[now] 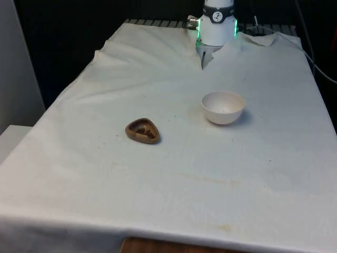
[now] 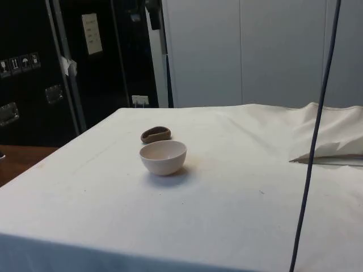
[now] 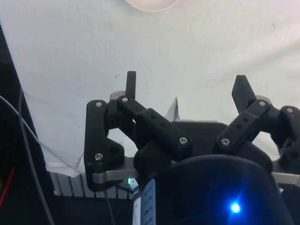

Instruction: Pour the coffee beans from the cup into the bowl.

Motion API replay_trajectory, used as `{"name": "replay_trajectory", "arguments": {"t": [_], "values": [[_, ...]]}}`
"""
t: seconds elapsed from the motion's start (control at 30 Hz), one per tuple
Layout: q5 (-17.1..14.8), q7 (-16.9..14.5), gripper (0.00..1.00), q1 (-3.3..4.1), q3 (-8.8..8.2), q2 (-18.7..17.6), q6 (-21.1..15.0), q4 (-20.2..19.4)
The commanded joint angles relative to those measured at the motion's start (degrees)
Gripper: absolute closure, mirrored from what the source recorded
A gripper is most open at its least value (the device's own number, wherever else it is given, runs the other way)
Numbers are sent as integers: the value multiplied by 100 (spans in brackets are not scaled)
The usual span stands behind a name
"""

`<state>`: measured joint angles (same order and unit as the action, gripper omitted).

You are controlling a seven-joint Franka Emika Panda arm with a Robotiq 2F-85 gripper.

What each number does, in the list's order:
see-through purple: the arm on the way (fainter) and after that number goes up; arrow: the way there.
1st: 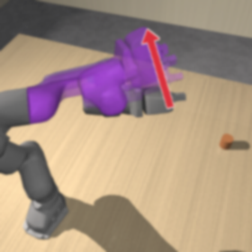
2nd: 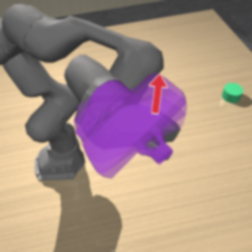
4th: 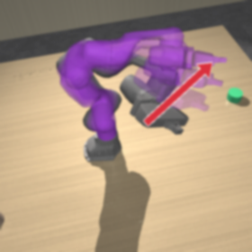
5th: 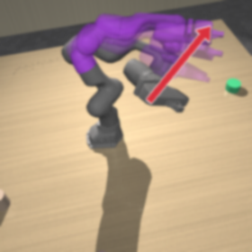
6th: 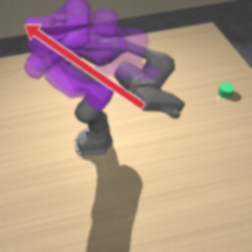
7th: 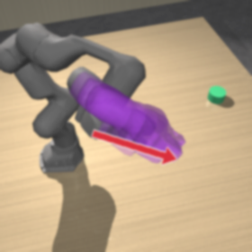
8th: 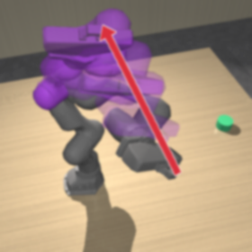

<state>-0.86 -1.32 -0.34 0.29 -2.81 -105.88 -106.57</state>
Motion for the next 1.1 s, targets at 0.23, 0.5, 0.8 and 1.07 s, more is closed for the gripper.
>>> {"name": "replay_trajectory", "arguments": {"t": [0.23, 0.5, 0.8, 1.07], "values": [[0, 63, 0, 11, 34, -132, -309, -23], [17, 57, 0, 6, 11, -258, -567, -63], [17, -74, 0, -29, -160, -344, -831, -189], [17, -195, 0, -34, -338, -315, -1031, -372]]}}
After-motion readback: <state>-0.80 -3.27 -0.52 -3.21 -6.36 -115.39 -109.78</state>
